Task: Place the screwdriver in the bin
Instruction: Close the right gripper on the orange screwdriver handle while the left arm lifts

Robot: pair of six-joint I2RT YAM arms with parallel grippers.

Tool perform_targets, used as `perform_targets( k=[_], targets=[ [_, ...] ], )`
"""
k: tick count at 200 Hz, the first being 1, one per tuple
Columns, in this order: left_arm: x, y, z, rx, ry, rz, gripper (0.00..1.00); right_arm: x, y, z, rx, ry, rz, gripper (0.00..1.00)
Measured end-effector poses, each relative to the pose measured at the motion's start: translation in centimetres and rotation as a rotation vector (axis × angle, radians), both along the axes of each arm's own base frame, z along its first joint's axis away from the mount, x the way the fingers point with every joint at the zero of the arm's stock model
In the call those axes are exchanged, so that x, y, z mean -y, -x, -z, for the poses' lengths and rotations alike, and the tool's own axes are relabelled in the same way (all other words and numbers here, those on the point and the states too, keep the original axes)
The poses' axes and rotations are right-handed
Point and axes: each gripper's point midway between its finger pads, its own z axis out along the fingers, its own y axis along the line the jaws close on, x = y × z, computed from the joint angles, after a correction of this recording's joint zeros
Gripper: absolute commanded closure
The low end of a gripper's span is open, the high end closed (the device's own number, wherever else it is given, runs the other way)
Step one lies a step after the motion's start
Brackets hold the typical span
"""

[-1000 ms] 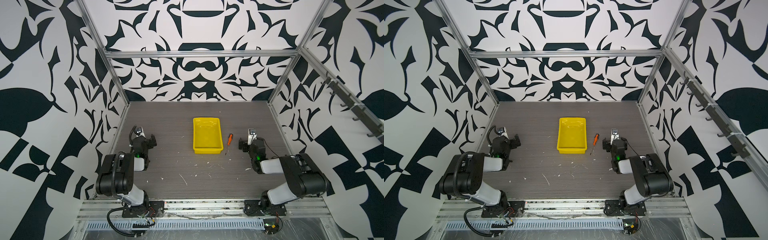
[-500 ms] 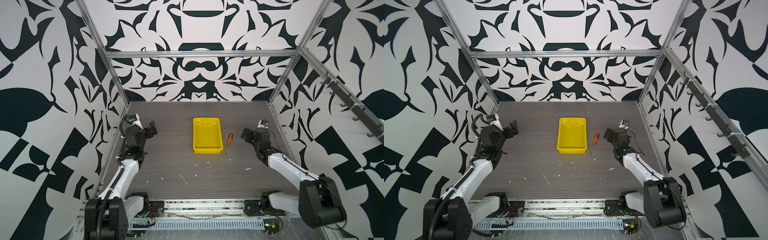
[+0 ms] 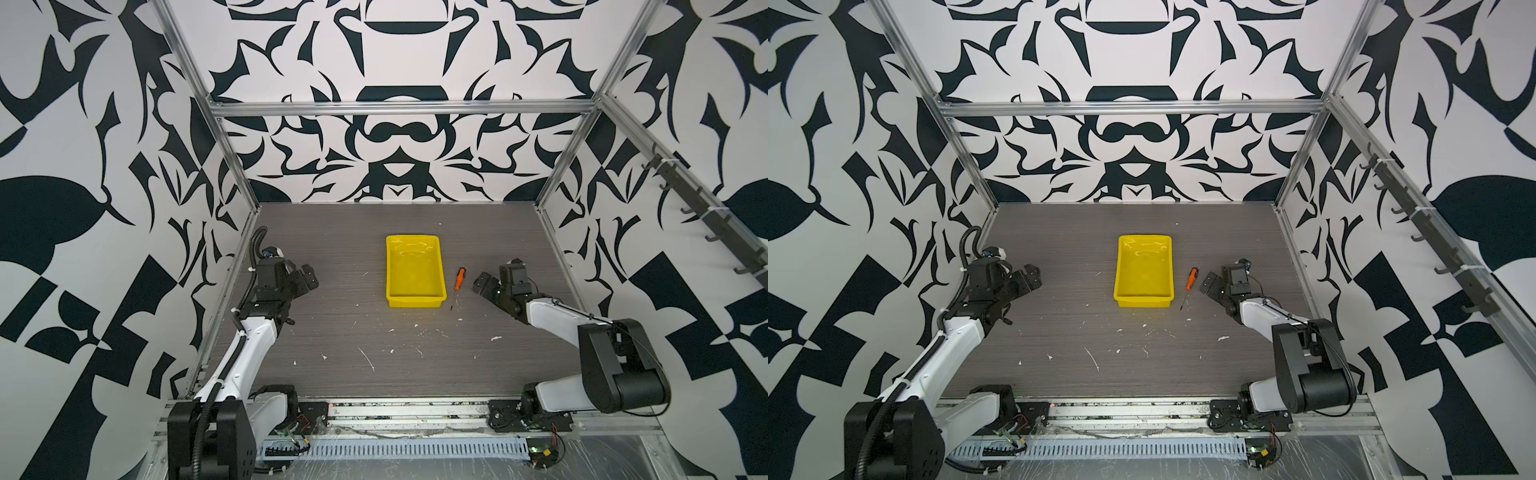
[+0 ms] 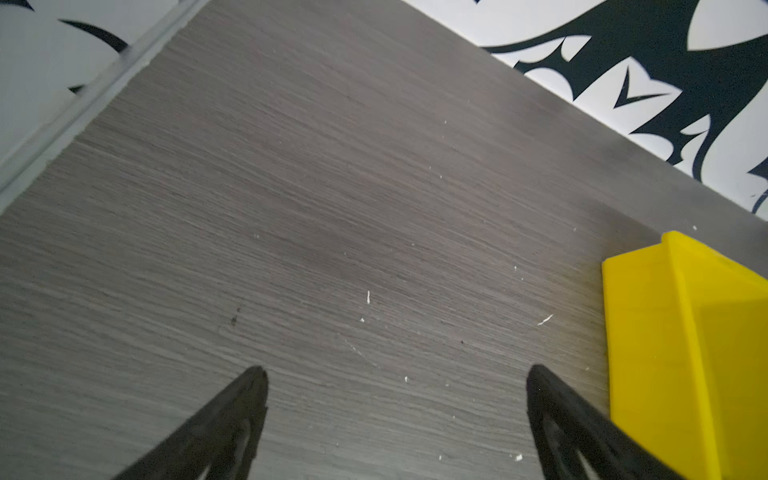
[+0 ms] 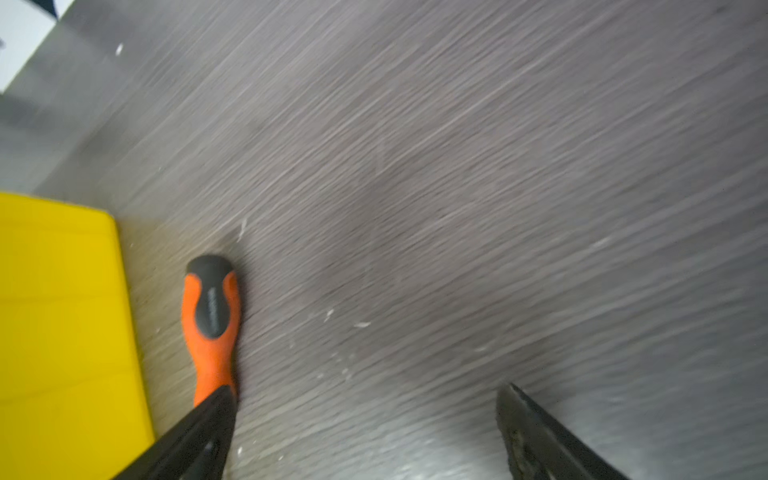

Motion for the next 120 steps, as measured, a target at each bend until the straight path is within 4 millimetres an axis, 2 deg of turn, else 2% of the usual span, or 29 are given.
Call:
perform_targets(
  k=[34,60,84,120],
  targets=[
    [0.1,0.1,1.3,-0.049,0.014,0.004,0.0,-3.2,-1.4,-0.3,-0.008,0.049,-0.111,0.0],
    [-0.5,0.1,1.3,-0.051,0.023,-0.02,0.0,-4.0,-2.3,-0.1,-0.022,0.07,-0.139,0.01],
    [-0.9,0.1,1.3,-0.05,0.028,-0.036,0.0,-4.2,-2.6,1.3,-0.067,0.084,-0.152,0.12],
    [-1.0,-0.1,1.7,-0.066,0.038,-0.041,0.0,-4.6,-3.6,1.5,-0.093,0.098,-0.169,0.26]
  ],
)
